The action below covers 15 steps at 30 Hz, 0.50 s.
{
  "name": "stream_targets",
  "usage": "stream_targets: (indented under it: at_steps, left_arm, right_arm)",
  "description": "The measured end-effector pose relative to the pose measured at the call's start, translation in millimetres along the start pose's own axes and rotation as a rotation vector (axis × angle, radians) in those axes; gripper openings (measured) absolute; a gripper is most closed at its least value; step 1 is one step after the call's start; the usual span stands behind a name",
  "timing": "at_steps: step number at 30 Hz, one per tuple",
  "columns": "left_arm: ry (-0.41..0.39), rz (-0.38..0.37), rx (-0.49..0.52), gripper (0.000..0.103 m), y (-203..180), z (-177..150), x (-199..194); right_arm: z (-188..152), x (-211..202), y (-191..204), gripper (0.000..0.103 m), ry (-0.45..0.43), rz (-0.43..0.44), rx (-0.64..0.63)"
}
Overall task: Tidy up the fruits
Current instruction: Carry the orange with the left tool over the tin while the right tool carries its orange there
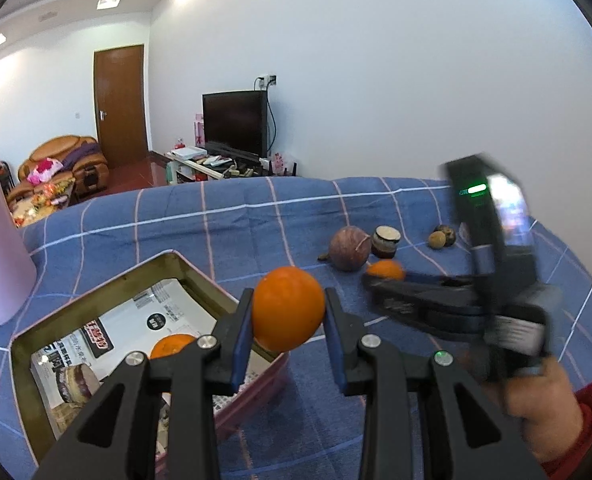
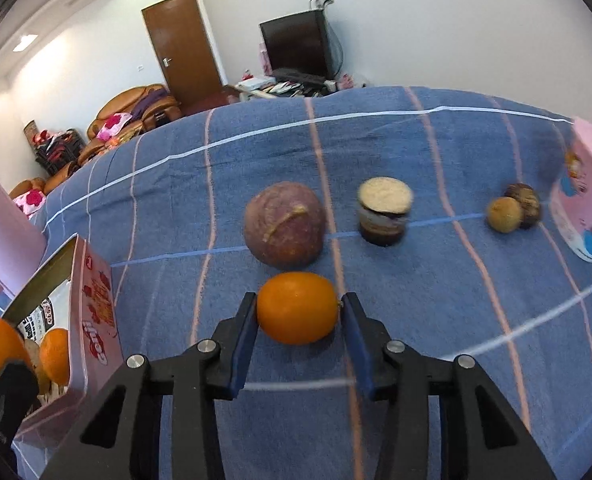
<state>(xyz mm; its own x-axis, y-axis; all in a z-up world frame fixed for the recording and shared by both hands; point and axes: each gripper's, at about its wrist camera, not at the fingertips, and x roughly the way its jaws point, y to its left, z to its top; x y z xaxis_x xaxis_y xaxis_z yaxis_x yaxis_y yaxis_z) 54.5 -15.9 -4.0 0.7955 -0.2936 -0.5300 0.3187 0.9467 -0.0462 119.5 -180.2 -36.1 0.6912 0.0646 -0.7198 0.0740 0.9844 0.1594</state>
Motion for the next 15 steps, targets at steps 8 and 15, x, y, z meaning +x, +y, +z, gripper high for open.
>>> stream_targets:
  at_steps: [8, 15]
  left_arm:
    - [-0.019, 0.047, 0.037, 0.034, -10.2, -8.0, -2.6]
    - [-0.039, 0.069, 0.065, 0.034, -16.7, -16.7, -11.3]
  right_arm:
    - [-35.4, -89.0, -1.5, 0.044, -0.330, -0.127, -0.037]
    - [-52.9, -116.4, 11.6, 0.044, -0.423, -0.154, -0.059]
